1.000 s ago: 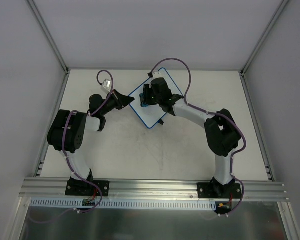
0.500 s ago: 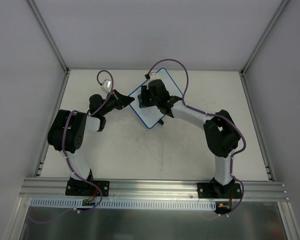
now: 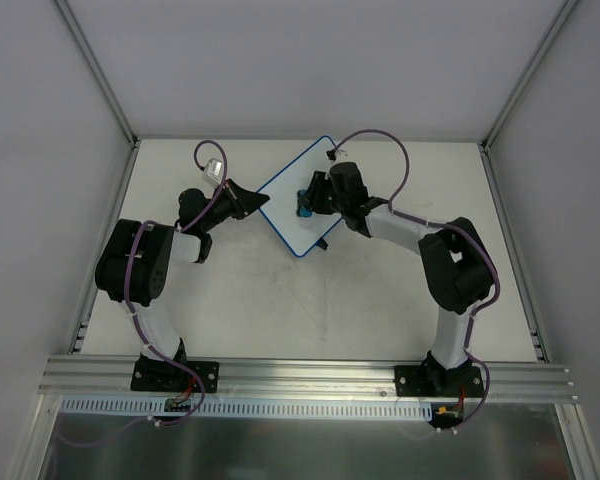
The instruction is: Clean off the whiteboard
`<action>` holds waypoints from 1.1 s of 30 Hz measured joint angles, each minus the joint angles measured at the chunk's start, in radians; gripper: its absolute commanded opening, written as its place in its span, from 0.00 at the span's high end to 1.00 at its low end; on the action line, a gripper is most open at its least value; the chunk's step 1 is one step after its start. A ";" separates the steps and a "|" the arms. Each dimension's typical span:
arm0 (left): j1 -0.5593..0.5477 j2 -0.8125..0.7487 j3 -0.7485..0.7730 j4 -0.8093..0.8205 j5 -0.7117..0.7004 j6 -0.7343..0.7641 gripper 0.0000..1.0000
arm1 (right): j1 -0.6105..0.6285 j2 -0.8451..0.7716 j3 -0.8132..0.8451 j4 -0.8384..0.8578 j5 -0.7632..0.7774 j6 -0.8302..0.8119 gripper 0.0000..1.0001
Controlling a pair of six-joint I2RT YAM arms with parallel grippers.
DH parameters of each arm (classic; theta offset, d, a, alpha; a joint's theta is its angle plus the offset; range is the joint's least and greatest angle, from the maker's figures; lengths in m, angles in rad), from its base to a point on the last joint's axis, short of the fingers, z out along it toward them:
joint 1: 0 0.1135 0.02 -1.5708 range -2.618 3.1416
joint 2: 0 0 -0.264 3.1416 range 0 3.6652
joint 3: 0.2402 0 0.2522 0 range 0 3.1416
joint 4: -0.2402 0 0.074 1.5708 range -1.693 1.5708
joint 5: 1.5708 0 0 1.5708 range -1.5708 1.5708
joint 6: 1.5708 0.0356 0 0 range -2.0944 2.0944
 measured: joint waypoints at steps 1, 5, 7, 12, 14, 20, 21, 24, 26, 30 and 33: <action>0.000 0.000 0.000 0.000 0.000 0.000 1.00 | -0.011 -0.001 -0.009 0.007 -0.003 0.011 1.00; 0.000 0.000 0.000 0.002 0.001 0.000 1.00 | -0.047 -0.010 -0.052 0.034 -0.001 0.056 1.00; 0.000 0.000 0.000 0.003 0.001 0.000 1.00 | -0.063 -0.017 -0.083 0.052 0.002 0.080 1.00; -0.002 0.000 0.000 0.005 0.002 0.000 1.00 | -0.108 -0.029 -0.145 0.068 0.003 0.135 1.00; -0.002 0.000 0.000 0.007 0.002 0.000 1.00 | -0.127 -0.030 -0.162 0.075 0.003 0.158 1.00; -0.002 0.000 0.000 0.010 0.004 0.000 1.00 | -0.160 -0.031 -0.201 0.101 0.000 0.212 1.00; -0.002 0.000 0.000 0.010 0.004 0.000 1.00 | -0.162 -0.032 -0.209 0.112 0.000 0.216 1.00; -0.002 0.000 0.000 0.011 0.005 0.000 1.00 | -0.157 -0.041 -0.236 0.141 0.013 0.215 1.00; -0.002 0.000 0.000 0.011 0.005 0.000 1.00 | -0.145 -0.050 -0.248 0.143 0.040 0.206 1.00; -0.002 0.000 0.000 0.011 0.005 0.000 1.00 | -0.102 -0.061 -0.251 0.133 0.095 0.163 1.00; -0.002 0.000 0.000 0.011 0.005 0.000 1.00 | -0.081 -0.064 -0.250 0.131 0.118 0.137 1.00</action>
